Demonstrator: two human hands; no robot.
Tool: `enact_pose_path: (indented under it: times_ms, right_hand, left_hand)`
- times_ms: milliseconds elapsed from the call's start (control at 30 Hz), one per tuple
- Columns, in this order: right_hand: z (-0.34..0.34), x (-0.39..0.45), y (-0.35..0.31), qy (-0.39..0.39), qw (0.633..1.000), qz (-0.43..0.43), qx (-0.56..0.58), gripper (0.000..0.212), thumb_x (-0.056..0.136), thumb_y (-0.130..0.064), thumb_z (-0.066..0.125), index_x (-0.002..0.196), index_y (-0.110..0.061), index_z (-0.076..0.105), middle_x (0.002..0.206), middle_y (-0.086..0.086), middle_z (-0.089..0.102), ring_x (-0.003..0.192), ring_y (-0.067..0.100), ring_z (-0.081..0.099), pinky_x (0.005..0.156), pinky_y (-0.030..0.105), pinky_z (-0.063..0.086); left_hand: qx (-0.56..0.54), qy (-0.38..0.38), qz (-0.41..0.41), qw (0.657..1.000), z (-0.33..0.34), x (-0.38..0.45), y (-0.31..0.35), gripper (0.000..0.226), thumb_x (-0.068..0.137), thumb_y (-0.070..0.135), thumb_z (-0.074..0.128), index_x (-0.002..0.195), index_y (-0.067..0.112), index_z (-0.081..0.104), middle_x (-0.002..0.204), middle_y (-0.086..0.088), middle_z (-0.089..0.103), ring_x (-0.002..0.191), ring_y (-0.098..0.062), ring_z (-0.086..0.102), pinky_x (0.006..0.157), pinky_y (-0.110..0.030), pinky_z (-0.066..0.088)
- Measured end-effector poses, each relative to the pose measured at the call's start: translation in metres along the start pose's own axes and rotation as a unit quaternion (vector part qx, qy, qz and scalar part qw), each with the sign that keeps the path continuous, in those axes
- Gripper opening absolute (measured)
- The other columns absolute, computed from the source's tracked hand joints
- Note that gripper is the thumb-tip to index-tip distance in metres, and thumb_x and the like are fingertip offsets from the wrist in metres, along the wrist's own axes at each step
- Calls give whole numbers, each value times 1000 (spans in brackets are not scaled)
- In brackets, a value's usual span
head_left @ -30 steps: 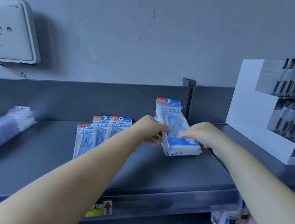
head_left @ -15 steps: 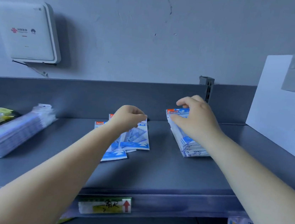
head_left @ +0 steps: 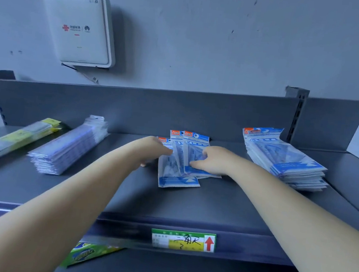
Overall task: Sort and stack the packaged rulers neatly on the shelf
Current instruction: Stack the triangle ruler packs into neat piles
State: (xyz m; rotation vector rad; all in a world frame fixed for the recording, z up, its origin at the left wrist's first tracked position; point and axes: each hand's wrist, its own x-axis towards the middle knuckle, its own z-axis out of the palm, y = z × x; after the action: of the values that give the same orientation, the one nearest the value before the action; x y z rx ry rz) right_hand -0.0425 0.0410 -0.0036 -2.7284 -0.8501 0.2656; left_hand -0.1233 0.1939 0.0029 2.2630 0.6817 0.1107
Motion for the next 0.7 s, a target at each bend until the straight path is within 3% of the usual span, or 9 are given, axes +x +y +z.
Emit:
enact_pose_path:
  times_ms: [100, 200, 267, 400, 500, 567, 700]
  right_hand:
    - [3, 2, -11, 8, 1000, -19, 16, 52, 84, -54, 56, 113, -12, 57, 116, 3, 56, 98, 21, 53, 74, 27, 39]
    - [7, 5, -15, 20, 999, -26, 23, 49, 82, -54, 58, 108, -12, 59, 115, 5, 58, 96, 20, 54, 75, 28, 40]
    - [8, 5, -16, 28, 999, -26, 30, 51, 81, -54, 60, 107, -10, 62, 115, 5, 60, 93, 19, 54, 74, 27, 40]
    - [4, 6, -17, 52, 998, -13, 33, 64, 75, -55, 66, 117, -7, 63, 122, 9, 63, 109, 23, 61, 88, 33, 49]
    - [4, 7, -17, 51, 998, -10, 38, 66, 73, -56, 67, 116, -6, 63, 119, 9, 65, 93, 21, 63, 78, 32, 49]
    - [5, 7, -17, 58, 997, -8, 50, 66, 73, -58, 67, 116, -8, 63, 110, 9, 67, 86, 21, 60, 74, 31, 46]
    - [6, 7, -15, 76, 995, -2, 69, 61, 76, -56, 64, 116, -10, 63, 114, 7, 66, 103, 24, 62, 87, 35, 49]
  left_hand:
    - [-160, -22, 17, 987, 3, 6, -4, 16, 87, 6, 54, 102, 6, 61, 91, -10, 56, 65, -18, 48, 55, -23, 37]
    - [-241, -23, 23, 970, 6, 3, -5, 20, 88, -8, 50, 84, 9, 59, 80, -9, 63, 64, -15, 57, 56, -22, 46]
    - [-278, -22, 3, 960, 7, 7, -5, 15, 86, -9, 54, 95, 2, 59, 81, -10, 62, 67, -19, 59, 61, -27, 50]
    - [-279, -26, -59, 958, 4, 17, 4, 14, 87, 0, 58, 100, 0, 54, 81, -13, 59, 64, -22, 57, 57, -32, 49]
    - [-231, -22, -64, 971, 8, 21, 11, 32, 80, 8, 66, 110, 0, 58, 102, -17, 66, 89, -30, 66, 83, -38, 54]
    - [-210, -14, -44, 977, 12, 24, 15, 37, 72, 11, 70, 106, 2, 60, 106, -16, 67, 99, -31, 65, 91, -42, 52]
    - [-226, 5, -18, 974, 18, 27, 19, 14, 85, 0, 58, 95, 9, 58, 98, -12, 65, 98, -30, 62, 90, -37, 50]
